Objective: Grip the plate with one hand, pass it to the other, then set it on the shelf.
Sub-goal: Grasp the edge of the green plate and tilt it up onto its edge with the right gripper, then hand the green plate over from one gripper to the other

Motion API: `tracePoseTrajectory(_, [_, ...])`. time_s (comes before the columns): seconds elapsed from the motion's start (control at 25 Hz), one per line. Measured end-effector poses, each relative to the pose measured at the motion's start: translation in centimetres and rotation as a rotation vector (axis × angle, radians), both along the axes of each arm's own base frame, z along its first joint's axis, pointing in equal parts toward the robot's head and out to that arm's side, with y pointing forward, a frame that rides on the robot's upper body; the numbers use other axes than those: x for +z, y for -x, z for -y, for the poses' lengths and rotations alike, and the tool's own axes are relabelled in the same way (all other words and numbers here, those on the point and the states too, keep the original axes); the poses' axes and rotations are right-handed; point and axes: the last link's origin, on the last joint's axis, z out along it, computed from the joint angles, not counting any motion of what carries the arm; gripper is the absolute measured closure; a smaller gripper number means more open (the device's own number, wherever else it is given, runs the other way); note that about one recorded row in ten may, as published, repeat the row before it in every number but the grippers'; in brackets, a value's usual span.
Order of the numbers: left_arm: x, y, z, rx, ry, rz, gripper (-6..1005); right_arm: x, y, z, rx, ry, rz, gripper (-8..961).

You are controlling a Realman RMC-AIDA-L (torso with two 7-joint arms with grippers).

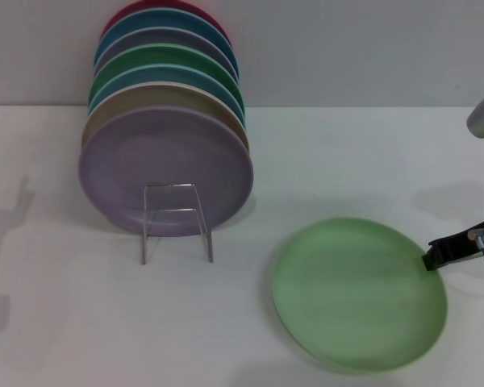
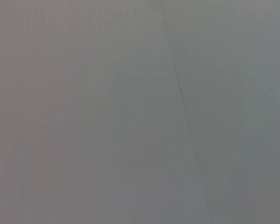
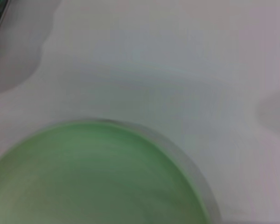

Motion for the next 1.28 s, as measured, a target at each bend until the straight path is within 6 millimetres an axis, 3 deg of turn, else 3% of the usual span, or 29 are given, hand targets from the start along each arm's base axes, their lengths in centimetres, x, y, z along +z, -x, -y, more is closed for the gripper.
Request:
tracePoseTrajectory(0.4, [0.0, 0.0, 0.0, -0.002, -0.002, -0.001, 233, 0.4, 0.2, -0.3, 0.051, -0.016, 0.029, 941])
tracePoseTrajectory(0.72, [0.1, -0.3, -0.1, -0.011, -0.006, 0.001, 236, 2.0, 2.1, -0.4, 0.233, -0.13, 0.087, 941])
tracePoseTrajectory(1.04, [0.1, -0.7, -0.2, -0.033, -0.012, 0.0, 239, 3.3, 4.4, 0.8, 0.414, -0.219, 0.091, 940])
tracePoseTrajectory(1.28, [0.1, -0.9, -0.3, -0.042, -0.014, 0.0, 241, 3.5, 4.4, 1.2, 0.449, -0.222, 0.102, 940])
